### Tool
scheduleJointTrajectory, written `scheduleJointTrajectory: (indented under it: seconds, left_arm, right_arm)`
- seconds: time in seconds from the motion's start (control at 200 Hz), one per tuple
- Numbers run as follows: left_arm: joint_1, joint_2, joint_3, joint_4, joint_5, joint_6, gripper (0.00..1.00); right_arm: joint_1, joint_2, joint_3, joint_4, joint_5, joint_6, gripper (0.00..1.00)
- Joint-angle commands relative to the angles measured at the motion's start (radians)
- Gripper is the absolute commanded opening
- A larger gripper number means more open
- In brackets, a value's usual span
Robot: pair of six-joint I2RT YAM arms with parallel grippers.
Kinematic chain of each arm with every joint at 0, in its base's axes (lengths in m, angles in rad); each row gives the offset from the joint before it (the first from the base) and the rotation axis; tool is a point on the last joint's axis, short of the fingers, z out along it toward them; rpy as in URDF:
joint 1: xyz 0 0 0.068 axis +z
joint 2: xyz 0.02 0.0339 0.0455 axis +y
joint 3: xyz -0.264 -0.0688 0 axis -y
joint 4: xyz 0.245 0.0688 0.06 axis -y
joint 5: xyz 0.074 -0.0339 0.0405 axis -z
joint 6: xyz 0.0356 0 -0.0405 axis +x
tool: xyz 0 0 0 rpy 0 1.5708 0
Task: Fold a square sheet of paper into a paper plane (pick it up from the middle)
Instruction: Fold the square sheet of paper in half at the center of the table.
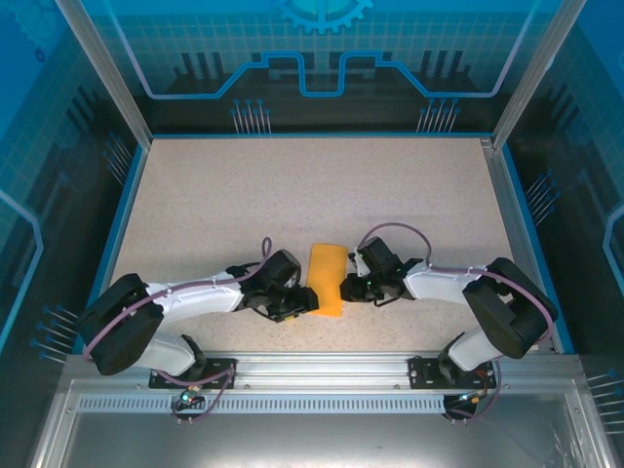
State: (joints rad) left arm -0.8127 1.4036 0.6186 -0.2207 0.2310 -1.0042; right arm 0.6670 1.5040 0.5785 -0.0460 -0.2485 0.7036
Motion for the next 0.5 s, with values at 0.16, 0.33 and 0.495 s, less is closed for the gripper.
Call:
scheduleJointTrajectory:
  seconds: [0.16,0.33,0.495]
  left_arm:
    - [-0.019,0.029,0.015,0.028,-0.03,-0.023,0.6]
    - [-0.021,0.036,0.016,0.035,-0.033,-0.024,0.59]
    - [-0.02,0.015,0.03,0.005,-0.052,-0.011,0.59]
  right_arm:
    - [0.016,0.001,-0.049,0.015,0.011,0.013,0.14]
    - [0.015,-0.001,-0.061,0.031,0.011,0.019,0.14]
    - [0.016,-0.04,-0.059,0.04,0.009,0.029,0.14]
